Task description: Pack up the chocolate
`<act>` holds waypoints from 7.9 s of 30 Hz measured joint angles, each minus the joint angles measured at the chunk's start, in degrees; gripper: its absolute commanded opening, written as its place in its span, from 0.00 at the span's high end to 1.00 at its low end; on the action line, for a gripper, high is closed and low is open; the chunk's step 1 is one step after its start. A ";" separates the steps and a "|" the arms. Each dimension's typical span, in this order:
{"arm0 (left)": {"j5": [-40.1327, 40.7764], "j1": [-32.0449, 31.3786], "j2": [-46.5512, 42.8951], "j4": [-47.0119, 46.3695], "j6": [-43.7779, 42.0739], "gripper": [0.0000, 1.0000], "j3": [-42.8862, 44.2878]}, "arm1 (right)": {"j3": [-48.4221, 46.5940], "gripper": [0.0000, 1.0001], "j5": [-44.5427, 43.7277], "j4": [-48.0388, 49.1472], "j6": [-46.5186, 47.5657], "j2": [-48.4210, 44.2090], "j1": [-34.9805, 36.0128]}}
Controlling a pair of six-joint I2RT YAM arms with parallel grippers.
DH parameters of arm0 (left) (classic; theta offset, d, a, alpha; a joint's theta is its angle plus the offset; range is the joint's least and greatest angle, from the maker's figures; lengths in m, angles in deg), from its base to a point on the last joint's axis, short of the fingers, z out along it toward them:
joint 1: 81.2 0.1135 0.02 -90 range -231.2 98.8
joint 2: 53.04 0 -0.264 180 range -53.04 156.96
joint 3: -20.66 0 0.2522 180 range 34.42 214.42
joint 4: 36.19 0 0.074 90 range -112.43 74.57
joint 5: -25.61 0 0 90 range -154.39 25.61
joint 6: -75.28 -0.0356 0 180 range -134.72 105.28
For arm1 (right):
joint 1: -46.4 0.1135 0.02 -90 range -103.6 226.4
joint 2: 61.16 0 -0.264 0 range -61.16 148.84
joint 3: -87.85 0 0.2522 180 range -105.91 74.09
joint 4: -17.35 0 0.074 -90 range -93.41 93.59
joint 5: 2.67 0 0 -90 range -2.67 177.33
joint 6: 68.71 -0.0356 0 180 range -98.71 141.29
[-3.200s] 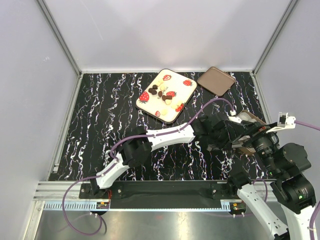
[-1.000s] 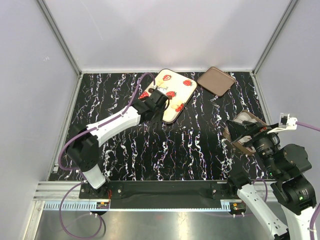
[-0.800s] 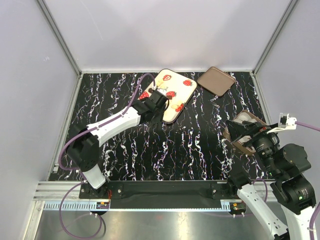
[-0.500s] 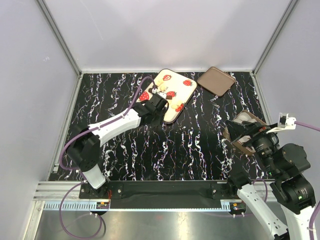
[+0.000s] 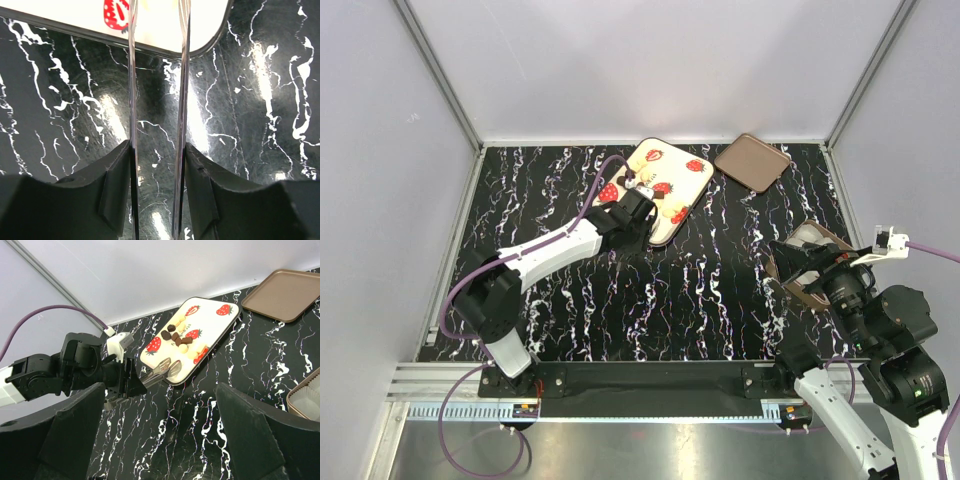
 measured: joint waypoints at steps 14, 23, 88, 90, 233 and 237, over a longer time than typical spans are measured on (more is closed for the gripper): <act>-1.40 0.00 0.90 -0.31 0.63 0.65 -0.74 | 0.44 0.01 0.00 -0.02 0.00 0.00 0.00; -2.89 -2.29 2.40 2.36 0.00 0.70 6.84 | 0.44 0.01 0.02 0.00 -0.24 0.00 0.00; -24.94 -22.77 32.87 -9.20 0.83 0.59 40.35 | 0.44 0.01 -0.24 -0.94 0.07 -2.03 0.00; -24.74 -22.77 32.87 -9.20 0.76 0.58 40.35 | 0.44 0.01 -0.24 -0.94 0.07 -2.03 0.00; -12.39 -22.95 25.40 -5.03 -6.05 0.65 35.63 | 0.31 0.01 -2.71 -2.60 0.70 -0.74 0.00; -12.39 -23.02 25.40 -5.07 -6.08 0.63 35.63 | 0.31 0.01 -2.71 -2.60 0.68 -0.74 0.00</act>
